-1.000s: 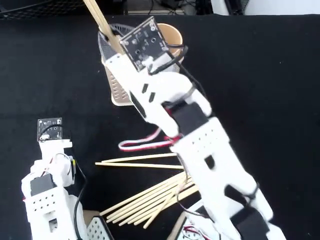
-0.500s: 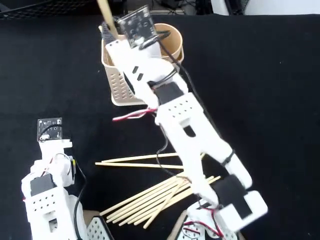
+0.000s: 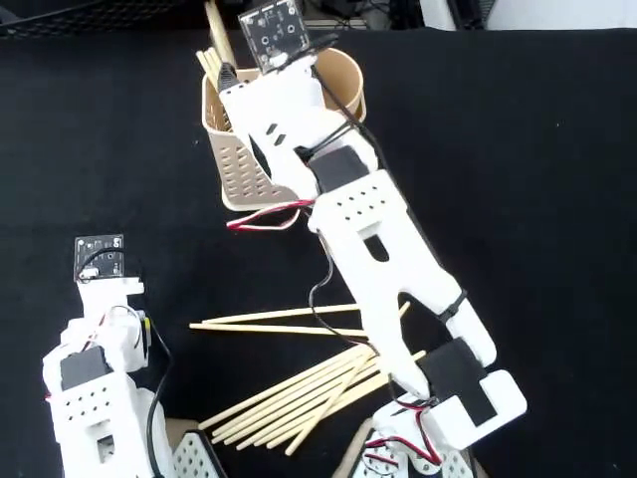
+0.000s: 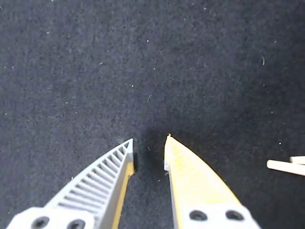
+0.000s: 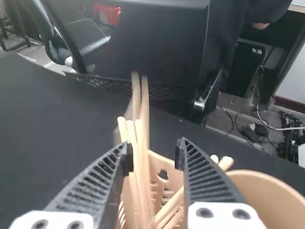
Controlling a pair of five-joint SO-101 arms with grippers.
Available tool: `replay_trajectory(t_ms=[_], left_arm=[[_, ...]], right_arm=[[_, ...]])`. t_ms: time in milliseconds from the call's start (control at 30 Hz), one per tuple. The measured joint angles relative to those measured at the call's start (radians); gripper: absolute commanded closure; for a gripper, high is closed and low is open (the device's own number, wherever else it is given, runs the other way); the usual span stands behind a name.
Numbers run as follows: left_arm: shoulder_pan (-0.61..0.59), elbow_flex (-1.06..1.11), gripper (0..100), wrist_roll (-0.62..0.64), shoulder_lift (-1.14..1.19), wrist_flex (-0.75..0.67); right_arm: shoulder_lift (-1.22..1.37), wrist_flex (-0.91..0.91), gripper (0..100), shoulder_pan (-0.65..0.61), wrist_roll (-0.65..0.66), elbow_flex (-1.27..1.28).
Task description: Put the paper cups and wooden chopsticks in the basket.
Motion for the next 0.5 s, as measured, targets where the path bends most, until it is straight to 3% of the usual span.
replay_trajectory(t_ms=[233, 500], left_arm=[[0.000, 0.000, 88, 0.000, 0.000, 0.000], [0.005, 0.000, 88, 0.000, 0.000, 0.000]], right_arm=[[-0.009, 0.267, 86.1, 0.000, -0.002, -0.281], [-0.129, 0.767, 86.1, 0.000, 0.003, -0.384]])
